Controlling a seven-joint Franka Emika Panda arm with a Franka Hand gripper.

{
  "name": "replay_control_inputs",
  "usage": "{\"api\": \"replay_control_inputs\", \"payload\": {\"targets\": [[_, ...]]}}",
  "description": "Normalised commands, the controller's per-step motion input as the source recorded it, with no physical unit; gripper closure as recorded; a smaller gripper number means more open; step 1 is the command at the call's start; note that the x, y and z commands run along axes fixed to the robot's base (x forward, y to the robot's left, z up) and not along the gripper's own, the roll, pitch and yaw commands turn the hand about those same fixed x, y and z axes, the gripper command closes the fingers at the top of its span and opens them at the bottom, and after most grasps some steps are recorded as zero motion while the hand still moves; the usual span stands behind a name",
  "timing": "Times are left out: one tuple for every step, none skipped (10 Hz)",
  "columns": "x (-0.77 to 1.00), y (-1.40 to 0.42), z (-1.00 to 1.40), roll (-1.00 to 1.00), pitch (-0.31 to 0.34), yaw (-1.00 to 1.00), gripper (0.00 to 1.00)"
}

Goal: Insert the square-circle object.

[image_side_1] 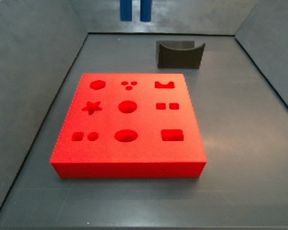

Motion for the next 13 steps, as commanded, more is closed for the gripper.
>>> {"api": "replay_control_inputs", "payload": {"targets": [[0.0, -0.02, -0.18, -0.13, -0.016, 0.0, 1.0], [0.0, -0.02, -0.18, -0.13, -0.011, 0.0, 1.0], [0.0, -0.03, -0.18, -0.13, -0.011, 0.0, 1.0], [0.0, -0.04, -0.18, -0.12, -0.009, 0.0, 1.0], [0.0, -0.05, -0.17, -0.1, -0.011, 0.0, 1.0], [0.0, -0.03, -0.12, -0.08, 0.0, 0.0, 1.0], [0.0, -0.03, -0.1, -0.06, 0.0, 0.0, 1.0], [0.0, -0.09, -0.06, -0.01, 0.0, 0.0, 1.0], [0.03, -0.13, 0.0, 0.0, 0.0, -0.02, 1.0], [0.13, -0.55, -0.43, 0.01, 0.089, -0.15, 1.0], [-0.03, -0.21, -0.26, 0.0, -0.083, 0.0, 1.0], [-0.26, -0.6, -0.85, 0.19, -0.107, 0.12, 1.0], [-0.22, -0.85, -0.99, 0.22, 0.0, 0.19, 1.0]]}}
